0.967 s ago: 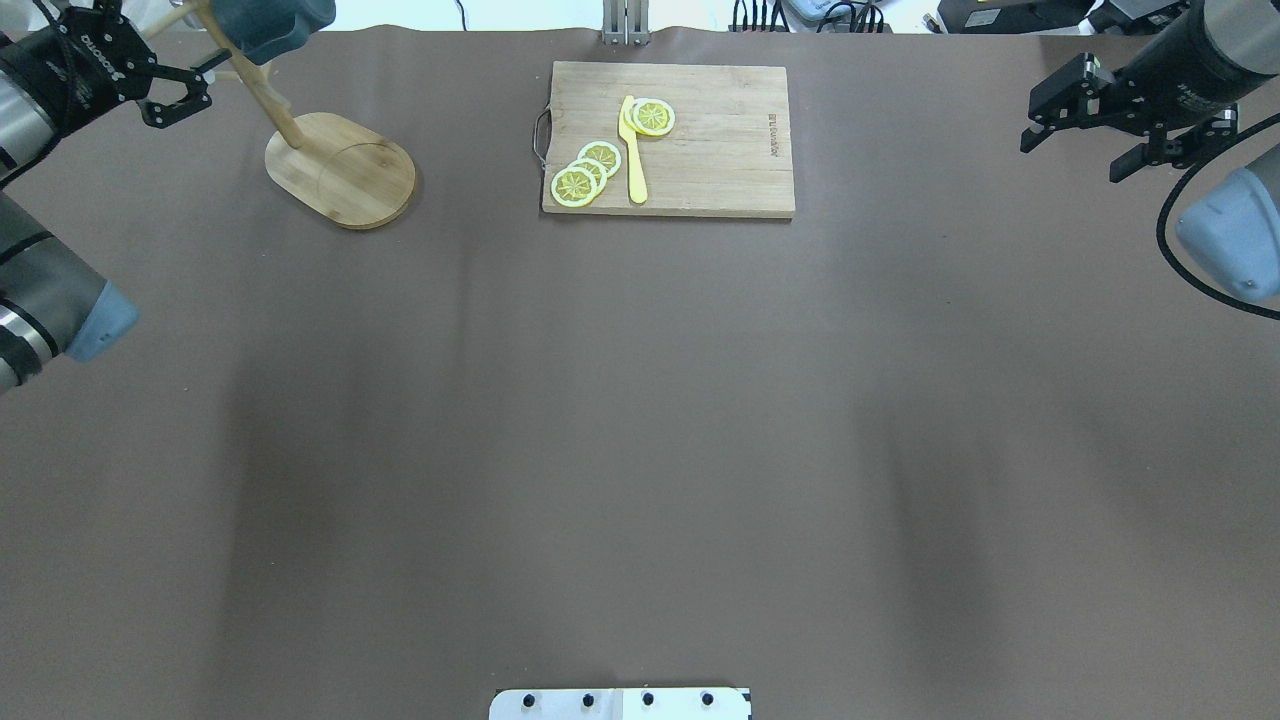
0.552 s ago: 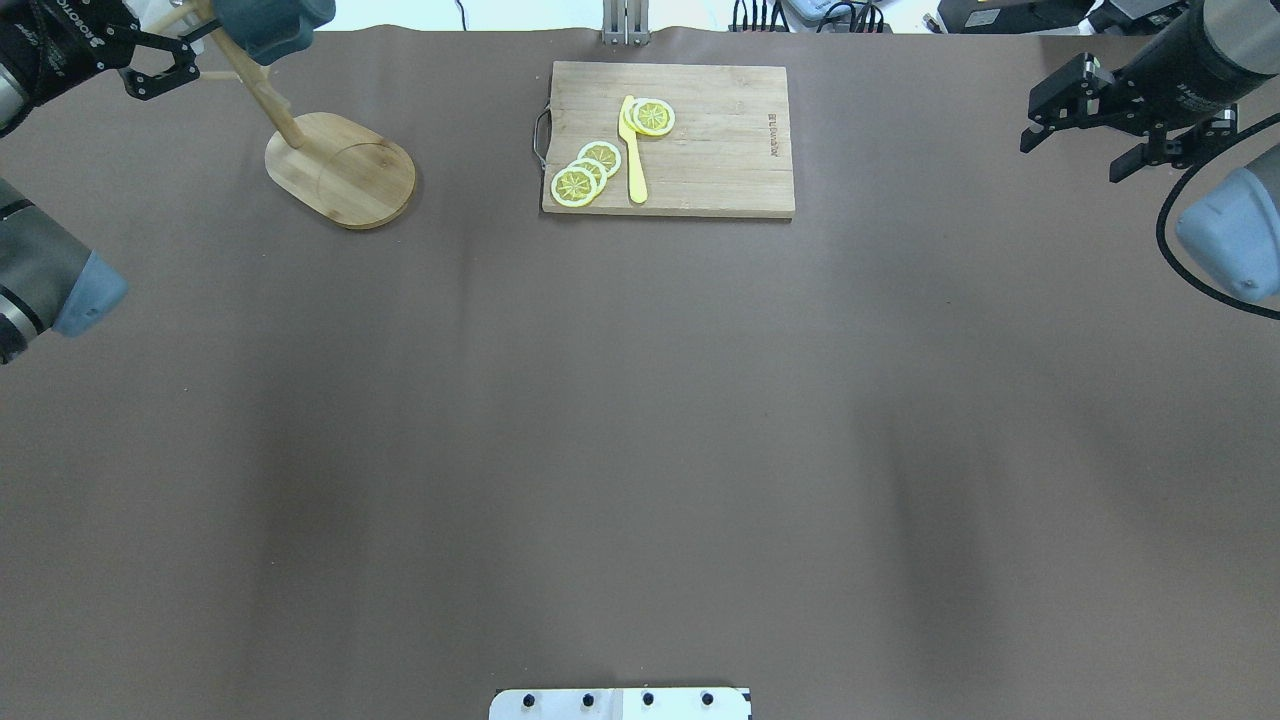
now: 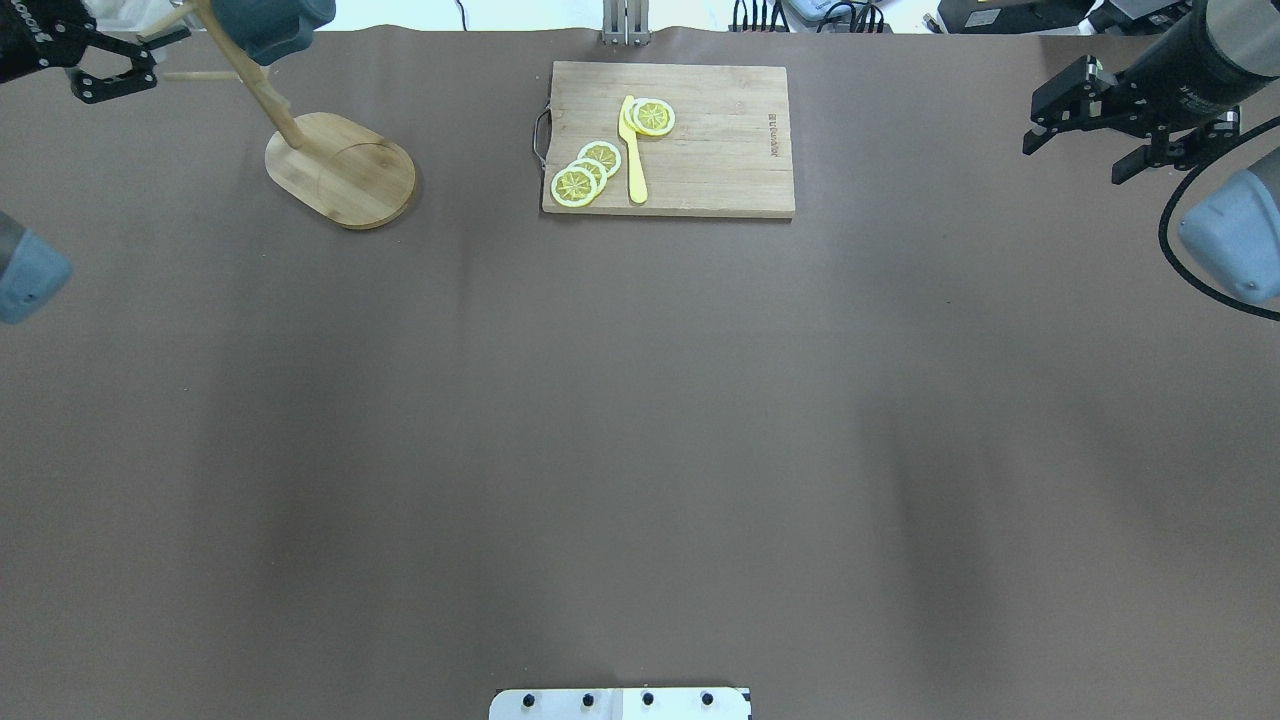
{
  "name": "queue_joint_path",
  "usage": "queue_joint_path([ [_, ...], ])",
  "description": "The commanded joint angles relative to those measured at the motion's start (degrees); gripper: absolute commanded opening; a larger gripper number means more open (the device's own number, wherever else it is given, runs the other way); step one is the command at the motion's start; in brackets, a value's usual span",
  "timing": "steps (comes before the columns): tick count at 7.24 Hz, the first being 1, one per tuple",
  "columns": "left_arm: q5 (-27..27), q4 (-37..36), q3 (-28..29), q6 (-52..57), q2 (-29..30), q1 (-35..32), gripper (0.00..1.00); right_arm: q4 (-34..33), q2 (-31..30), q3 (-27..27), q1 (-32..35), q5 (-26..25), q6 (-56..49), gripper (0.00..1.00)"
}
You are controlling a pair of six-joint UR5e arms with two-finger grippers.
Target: Hang cup on storage rack
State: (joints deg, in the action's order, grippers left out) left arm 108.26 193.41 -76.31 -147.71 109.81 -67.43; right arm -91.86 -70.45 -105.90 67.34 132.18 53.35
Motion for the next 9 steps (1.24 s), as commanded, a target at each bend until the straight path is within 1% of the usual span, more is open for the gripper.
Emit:
queue_joint_path([
  [1, 8.9, -2.4, -1.5, 15.1, -2.7, -7.2, 0.98, 0.0, -1.6, 0.1, 0.8, -0.3, -1.8, 1.00],
  [2, 9.6, -2.4, -1.4, 22.5, -4.3, -10.1, 0.98, 0.0, -3.5, 0.4, 2.0, -0.4, -6.5, 1.00],
  [3, 15.8, -6.5, -1.7, 37.0, -5.2, -13.8, 0.98, -0.1, -5.9, 0.8, 4.1, -0.4, -12.1, 1.00],
  [4, 18.9, -10.9, -2.4, 52.1, -7.0, -16.8, 0.98, -0.1, -8.5, 1.0, 6.4, -0.3, -17.5, 1.00],
  [5, 18.9, -12.7, -2.4, 67.1, -9.5, -17.7, 0.98, -0.1, -10.9, 1.0, 8.4, -0.3, -21.9, 1.00],
  [6, 18.6, -18.0, -2.3, 82.7, -12.7, -20.0, 0.98, 0.2, -13.9, 0.9, 11.1, -0.4, -26.5, 1.00],
  [7, 18.5, -24.0, -2.4, 101.2, -14.7, -20.9, 0.98, 0.0, -16.3, 0.7, 13.8, -0.1, -30.8, 1.00],
  [8, 18.8, -31.0, -2.6, 114.9, -15.7, -23.2, 0.98, 0.2, -19.1, 0.9, 15.7, -0.2, -36.3, 1.00],
  [9, 19.2, -36.6, -2.6, 120.1, -15.6, -23.7, 0.98, 0.2, -21.4, 1.0, 18.0, -0.5, -40.6, 1.00],
])
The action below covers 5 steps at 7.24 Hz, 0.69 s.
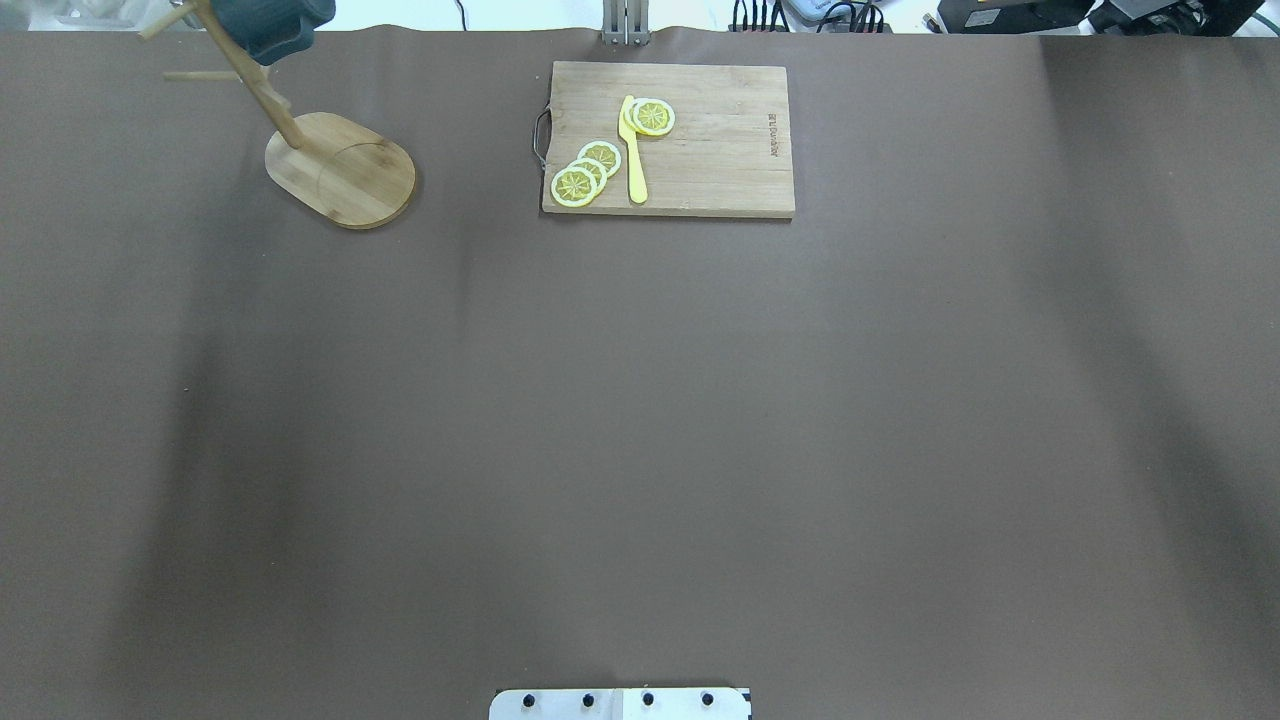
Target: Hang cup on storage rack
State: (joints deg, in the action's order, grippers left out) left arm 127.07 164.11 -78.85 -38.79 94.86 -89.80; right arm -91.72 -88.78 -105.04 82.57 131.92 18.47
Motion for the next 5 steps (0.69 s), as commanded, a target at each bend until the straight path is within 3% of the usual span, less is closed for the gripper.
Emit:
queue_joint_path([
  [1, 0.1, -8.6, 0.1, 12.8, -1.8, -1.3, 0.98, -0.2, -5.2, 0.1, 6.4, 0.0, -12.1, 1.00],
  [3, -1.8, -13.5, -0.2, 6.7, -2.8, -1.2, 0.98, -0.1, -9.5, 0.2, 9.6, -0.2, -14.3, 1.00],
  [5, -1.0, -13.9, 0.6, 7.3, -4.1, -1.3, 0.98, -1.9, -13.0, 1.1, 10.7, -0.3, -15.0, 1.00],
])
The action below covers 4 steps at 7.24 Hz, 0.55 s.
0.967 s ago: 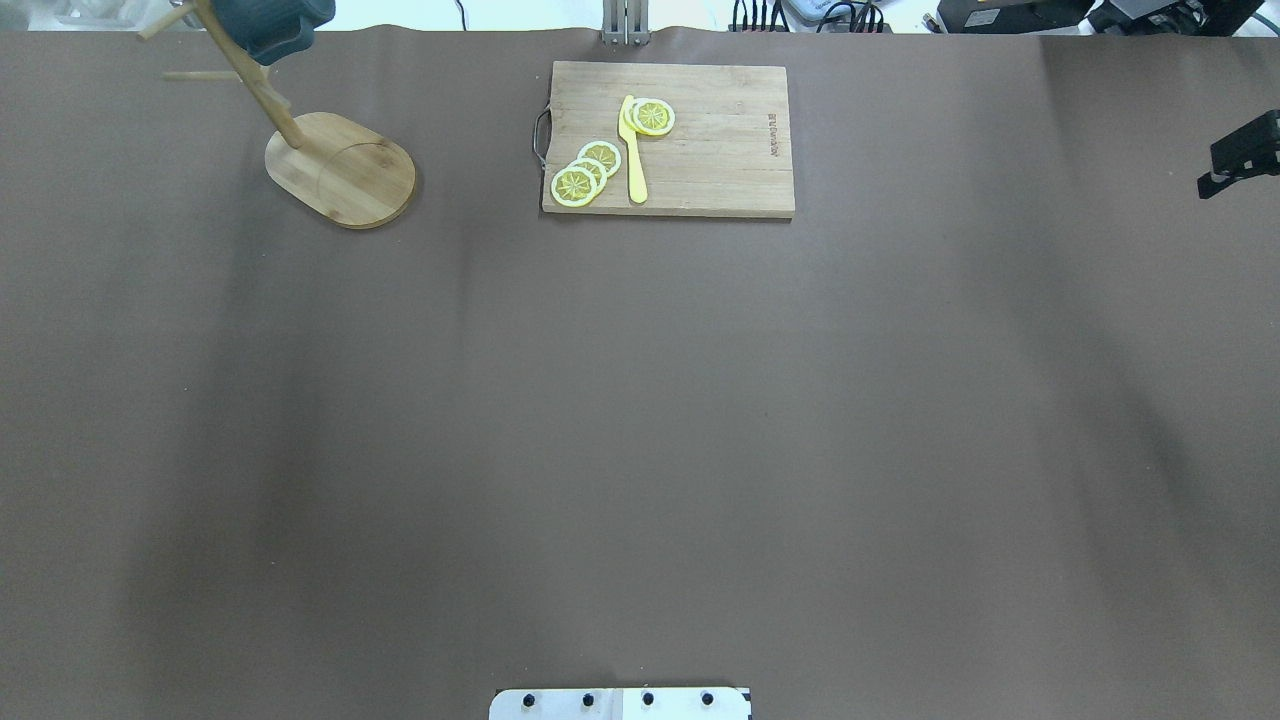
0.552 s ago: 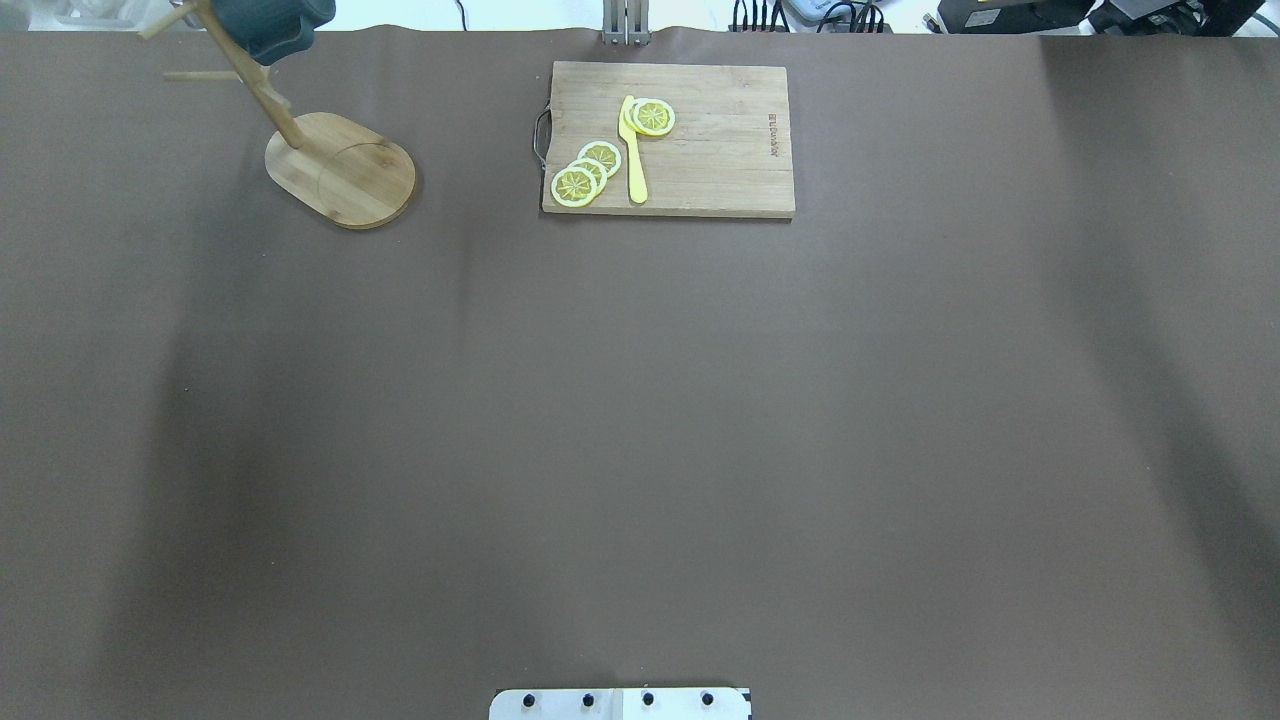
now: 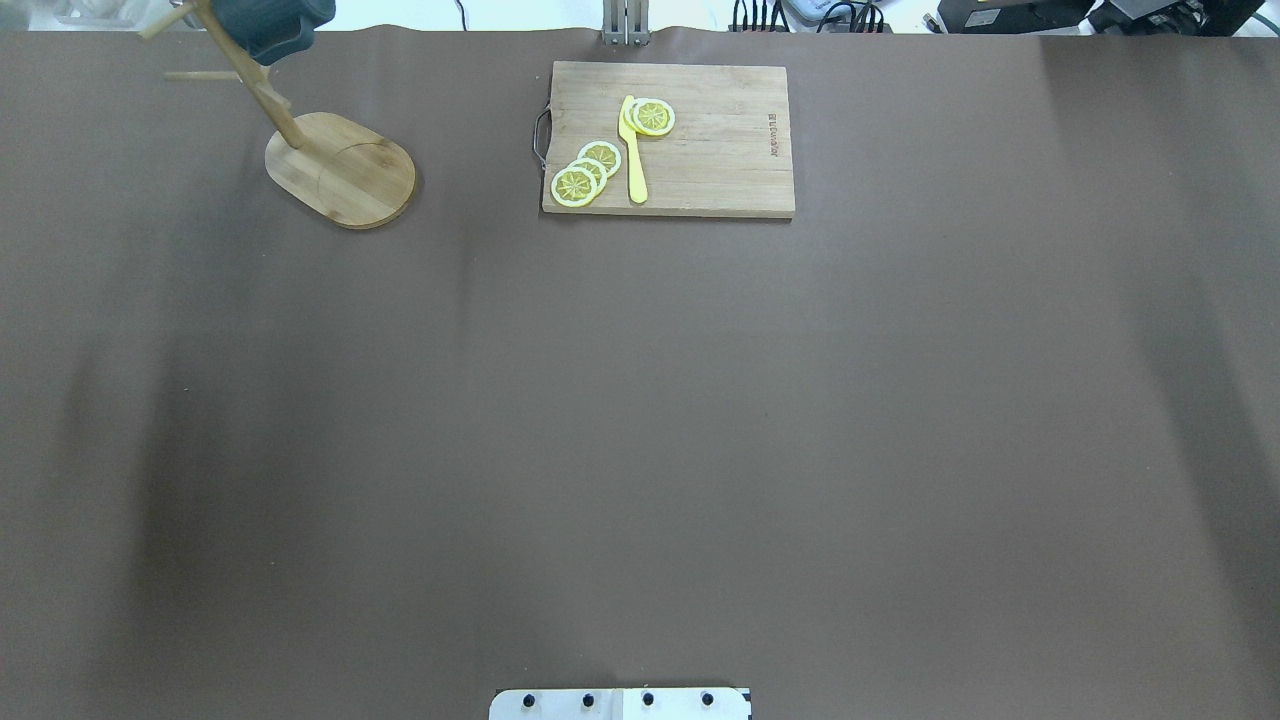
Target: Hang cup on storage rack
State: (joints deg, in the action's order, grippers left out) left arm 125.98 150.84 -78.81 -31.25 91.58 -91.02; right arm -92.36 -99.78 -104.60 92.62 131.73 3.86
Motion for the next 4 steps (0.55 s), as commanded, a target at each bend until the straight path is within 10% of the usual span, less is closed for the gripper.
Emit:
queue_joint_path([
  [1, 2.4, -3.9, -0.7, -0.2, -1.7, 0.0, 0.98, -1.6, -2.0, 1.8, 0.6, -0.1, -0.5, 1.00],
  [4, 7.3, -36.8, -16.2, 6.3, -1.0, 0.0, 0.98, -1.7, -2.1, 2.6, 0.6, 0.5, -0.9, 1.00],
])
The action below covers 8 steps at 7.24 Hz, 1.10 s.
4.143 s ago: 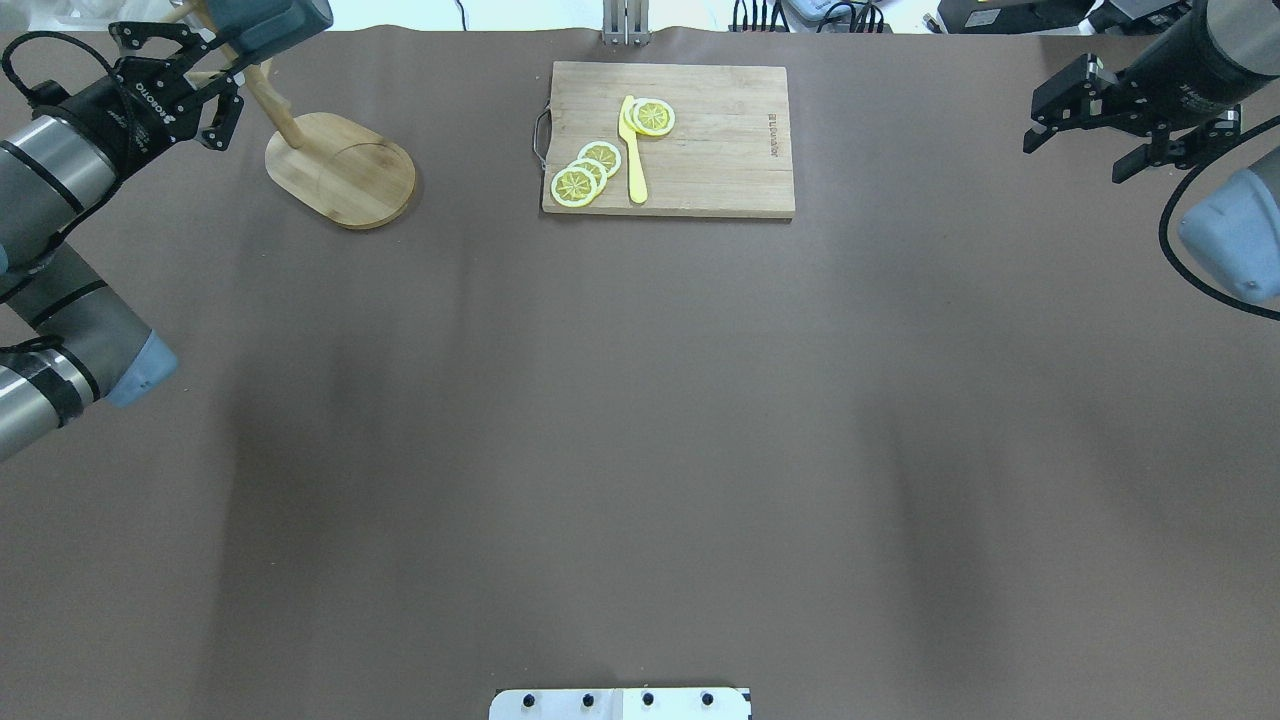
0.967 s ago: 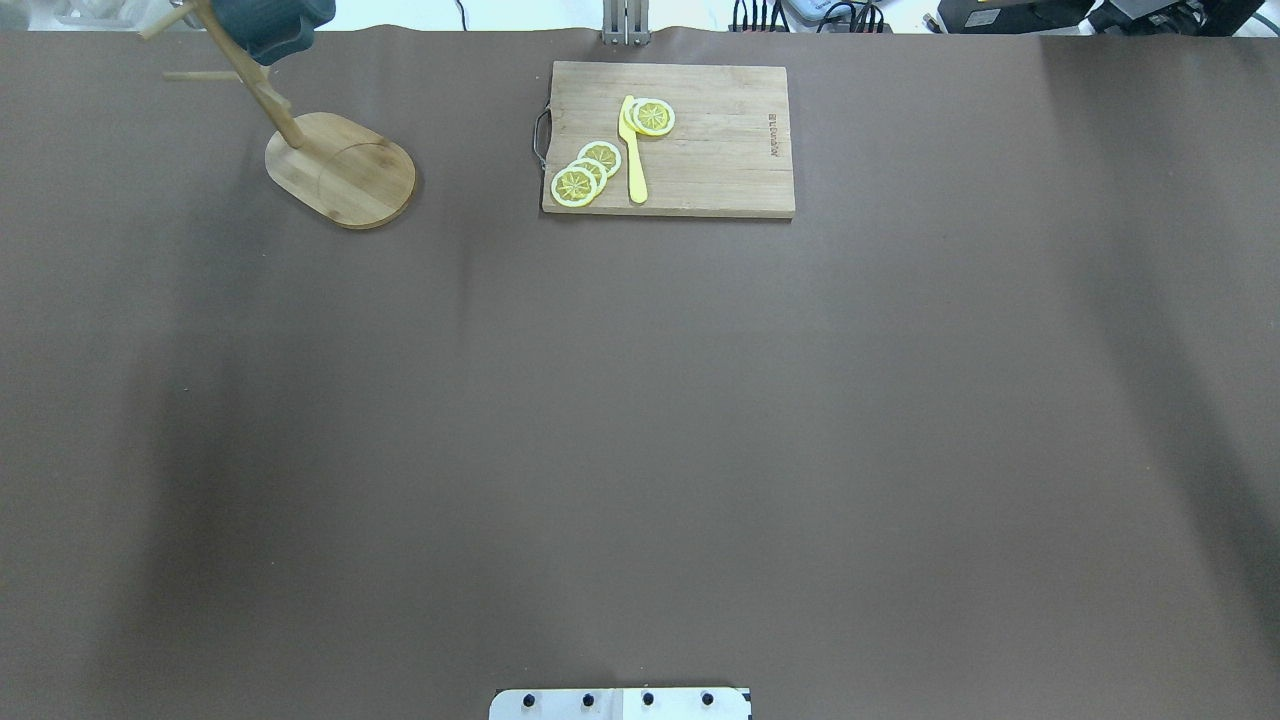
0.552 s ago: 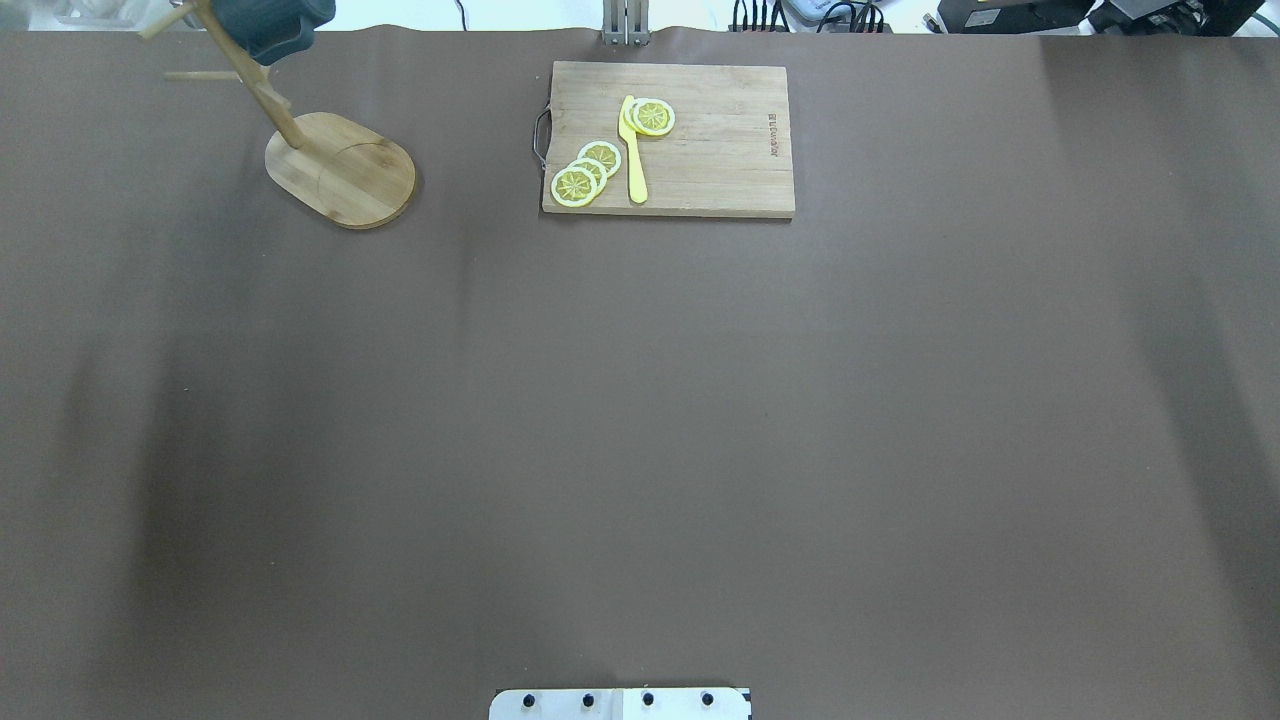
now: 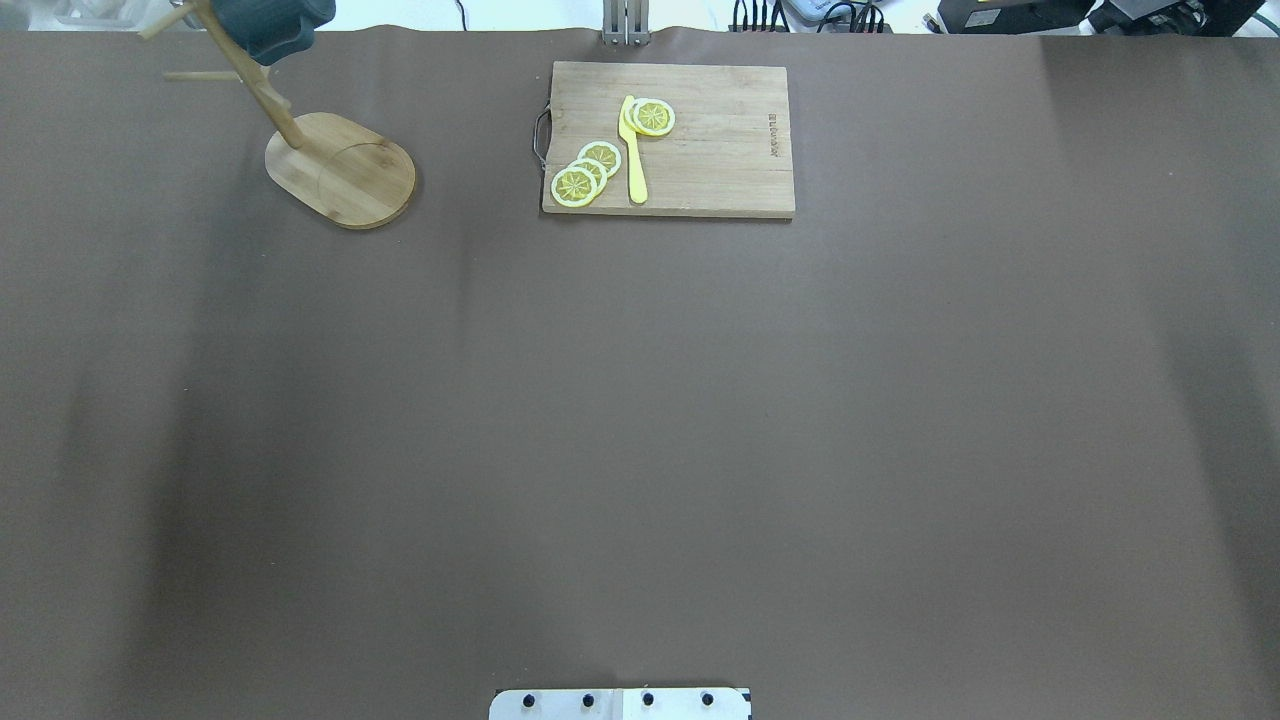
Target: Hang cup on storage rack
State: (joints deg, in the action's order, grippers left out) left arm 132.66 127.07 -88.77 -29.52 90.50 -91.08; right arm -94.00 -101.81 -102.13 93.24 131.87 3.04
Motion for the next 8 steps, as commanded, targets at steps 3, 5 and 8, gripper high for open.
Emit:
queue_joint_path([
  [3, -0.3, -27.0, -6.2, 23.5, -0.2, 0.6, 0.98, 0.1, 0.6, 1.3, 0.0, 0.6, 0.0, 1.00],
  [5, 0.2, -26.7, -4.8, 23.5, -0.2, 0.6, 0.98, 0.3, 0.6, 1.8, 0.0, 1.1, 0.1, 1.00],
  [8, -3.0, -27.2, -3.7, 23.6, -0.8, 1.2, 0.98, 0.4, 0.6, 2.1, 0.0, 1.6, 0.0, 1.00],
])
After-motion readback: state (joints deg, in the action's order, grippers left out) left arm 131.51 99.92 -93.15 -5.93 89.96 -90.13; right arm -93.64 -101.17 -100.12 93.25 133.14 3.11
